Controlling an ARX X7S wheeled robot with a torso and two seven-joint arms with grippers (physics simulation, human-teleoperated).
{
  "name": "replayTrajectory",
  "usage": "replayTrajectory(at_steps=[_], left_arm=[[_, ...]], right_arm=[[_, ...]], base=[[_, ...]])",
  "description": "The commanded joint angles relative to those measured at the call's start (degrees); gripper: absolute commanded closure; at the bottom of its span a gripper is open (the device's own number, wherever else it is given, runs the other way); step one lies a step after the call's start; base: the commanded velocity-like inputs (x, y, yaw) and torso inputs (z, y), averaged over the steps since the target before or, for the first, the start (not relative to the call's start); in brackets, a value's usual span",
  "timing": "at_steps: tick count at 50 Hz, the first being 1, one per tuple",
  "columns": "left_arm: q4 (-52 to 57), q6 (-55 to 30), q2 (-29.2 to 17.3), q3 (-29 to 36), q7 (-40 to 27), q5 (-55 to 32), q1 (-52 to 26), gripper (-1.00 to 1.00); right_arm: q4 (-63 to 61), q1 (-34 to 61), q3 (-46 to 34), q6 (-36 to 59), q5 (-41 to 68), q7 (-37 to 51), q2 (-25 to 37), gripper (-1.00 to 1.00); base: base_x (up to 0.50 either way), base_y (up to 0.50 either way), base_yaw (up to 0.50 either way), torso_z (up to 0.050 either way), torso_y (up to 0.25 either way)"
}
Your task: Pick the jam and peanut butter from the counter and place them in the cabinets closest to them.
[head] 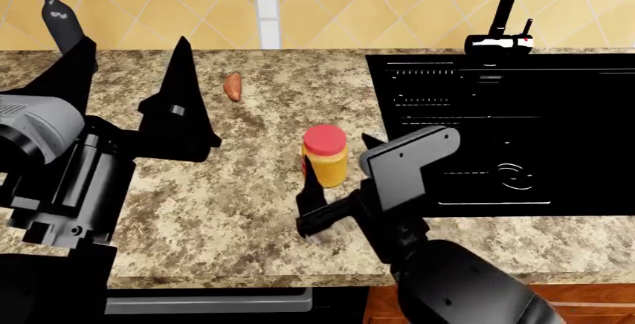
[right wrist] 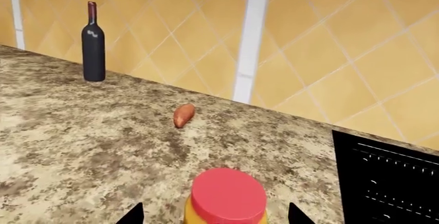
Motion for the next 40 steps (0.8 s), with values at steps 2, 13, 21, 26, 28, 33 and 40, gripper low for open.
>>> replayTrajectory(at_steps=[2,13,21,26,28,33,40], left_arm=[[-0.38,0.71,-0.36,0.7,-0.17,-0.01,0.24,-1.0],[-0.5,1.12,-0.66,1.21,-0.39,-0.27,0.38,-1.0],[-0.52,1.36,-0.95,1.34,-0.62,-0.54,0.37,-1.0],[-0.43,1.44,-1.1,1.29,-0.87,-0.84,0.39,-1.0],[-0.47,1.53,-1.16,1.32,-0.9,-0.89,0.4,-1.0],[-0.5,1.67,-1.31,1.4,-1.08,-1.06,0.38,-1.0],[-0.34,1.66,-1.54,1.56,-1.46,-1.38,0.34,-1.0]], right_arm=[[6.52,2.21,-2.04,-0.61,-1.86,-0.73,-1.72,-1.0],[16.56,4.25,-1.89,-4.21,-1.97,-4.02,-3.94,-1.0],[21.48,5.17,-2.39,-5.79,-2.06,-5.71,-5.21,-1.0],[23.34,5.22,-2.94,-6.36,-2.33,-6.2,-5.61,-1.0],[24.02,5.35,-3.06,-6.55,-2.41,-6.36,-5.76,-1.0],[26.23,5.88,-3.16,-7.21,-2.69,-6.72,-6.11,-1.0],[29.64,6.39,-3.58,-8.52,-3.05,-7.62,-6.93,-1.0]], base=[[0.0,0.0,0.0,0.0,0.0],[0.0,0.0,0.0,0.0,0.0],[0.0,0.0,0.0,0.0,0.0],[0.0,0.0,0.0,0.0,0.0],[0.0,0.0,0.0,0.0,0.0],[0.0,0.0,0.0,0.0,0.0],[0.0,0.0,0.0,0.0,0.0]])
